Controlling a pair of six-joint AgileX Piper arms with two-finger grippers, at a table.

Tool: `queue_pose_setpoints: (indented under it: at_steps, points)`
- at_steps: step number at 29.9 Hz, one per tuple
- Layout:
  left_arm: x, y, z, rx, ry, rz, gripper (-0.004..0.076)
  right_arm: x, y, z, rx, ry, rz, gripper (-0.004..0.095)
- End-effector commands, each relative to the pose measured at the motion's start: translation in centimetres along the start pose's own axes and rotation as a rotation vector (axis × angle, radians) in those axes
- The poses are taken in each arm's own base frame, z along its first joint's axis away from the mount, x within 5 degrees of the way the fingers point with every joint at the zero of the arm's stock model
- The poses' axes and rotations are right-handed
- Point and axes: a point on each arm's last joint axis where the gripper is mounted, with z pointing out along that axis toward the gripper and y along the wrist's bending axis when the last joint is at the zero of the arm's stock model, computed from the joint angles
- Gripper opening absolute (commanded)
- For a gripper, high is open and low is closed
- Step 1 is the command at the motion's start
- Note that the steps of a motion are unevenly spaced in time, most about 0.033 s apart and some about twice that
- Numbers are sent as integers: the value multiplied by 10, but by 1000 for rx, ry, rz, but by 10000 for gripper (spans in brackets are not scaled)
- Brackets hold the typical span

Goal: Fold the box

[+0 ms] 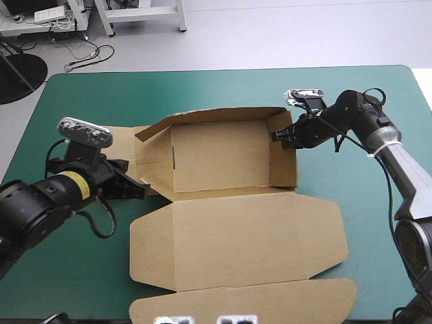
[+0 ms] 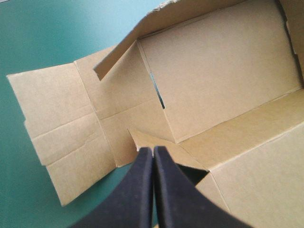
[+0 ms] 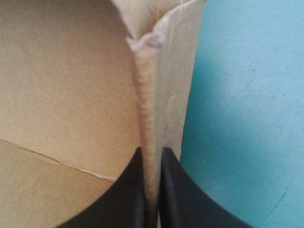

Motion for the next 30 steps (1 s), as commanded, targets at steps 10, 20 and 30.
queue_pose_setpoints:
  at_steps: [10, 20, 30]
  points:
    - [-40, 73, 71, -173, -9, -150, -8, 0, -2, -11, 68, 7, -79, 6]
    - [-19, 135, 61, -299, 110, -251, -9, -7, -11, 12, 76, -27, -16, 313]
    - [-14, 140, 59, -295, 155, -220, -9, -29, 6, -33, 68, -128, -46, 360]
